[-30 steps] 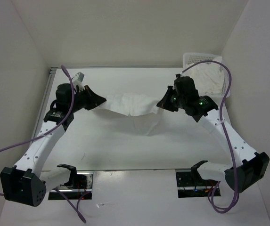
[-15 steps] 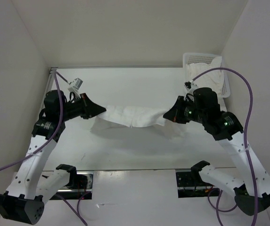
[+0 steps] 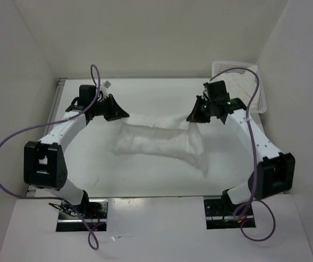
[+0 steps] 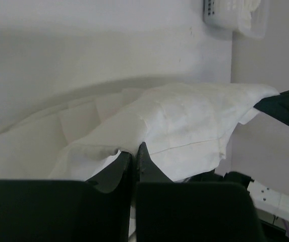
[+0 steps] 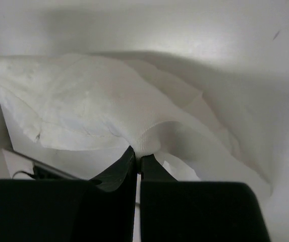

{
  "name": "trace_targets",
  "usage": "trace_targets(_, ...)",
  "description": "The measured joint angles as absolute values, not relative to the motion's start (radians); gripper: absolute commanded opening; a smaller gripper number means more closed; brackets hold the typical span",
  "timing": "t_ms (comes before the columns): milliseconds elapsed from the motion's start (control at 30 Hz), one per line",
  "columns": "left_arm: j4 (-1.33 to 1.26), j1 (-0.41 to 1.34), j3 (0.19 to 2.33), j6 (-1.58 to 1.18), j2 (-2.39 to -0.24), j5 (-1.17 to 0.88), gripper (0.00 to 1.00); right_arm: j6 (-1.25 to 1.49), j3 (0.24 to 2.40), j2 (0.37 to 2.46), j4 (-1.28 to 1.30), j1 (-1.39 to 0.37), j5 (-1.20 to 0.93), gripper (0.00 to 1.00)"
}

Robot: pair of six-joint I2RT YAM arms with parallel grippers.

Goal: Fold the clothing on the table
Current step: Fold the skirt

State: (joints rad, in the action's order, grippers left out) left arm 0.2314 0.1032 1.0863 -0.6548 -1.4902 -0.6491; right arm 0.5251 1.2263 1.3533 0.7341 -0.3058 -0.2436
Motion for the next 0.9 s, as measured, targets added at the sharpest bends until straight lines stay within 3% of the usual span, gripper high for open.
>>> trace_targets(233,0.234,0.060,1.507,-0.656,-1.721,-0.674,0.00,0.451,1.740,1.684,0.732,-0.180,-0.259,0.00)
trace_targets(333,0.230,0.035,1.670,-0.655,-1.726,-0.692,0.00,0.428,1.945,1.718,0.728,-0.180,-0.268,0.00)
trace_targets(467,0.203,0.004,1.742,-0.654,-1.684,-0.724,0.00,0.415,2.018,1.685,0.716,-0.187,-0.307,0.00)
trace_targets(667,0.107,-0.014,1.376,-0.654,-1.530,-0.760,0.00,0.418,1.588,1.545,0.614,-0.195,-0.373,0.00)
trace_targets(900,0.109,0.078,0.863,-0.686,-1.550,-0.670,0.00,0.484,0.988,1.525,0.577,-0.263,-0.422,0.00)
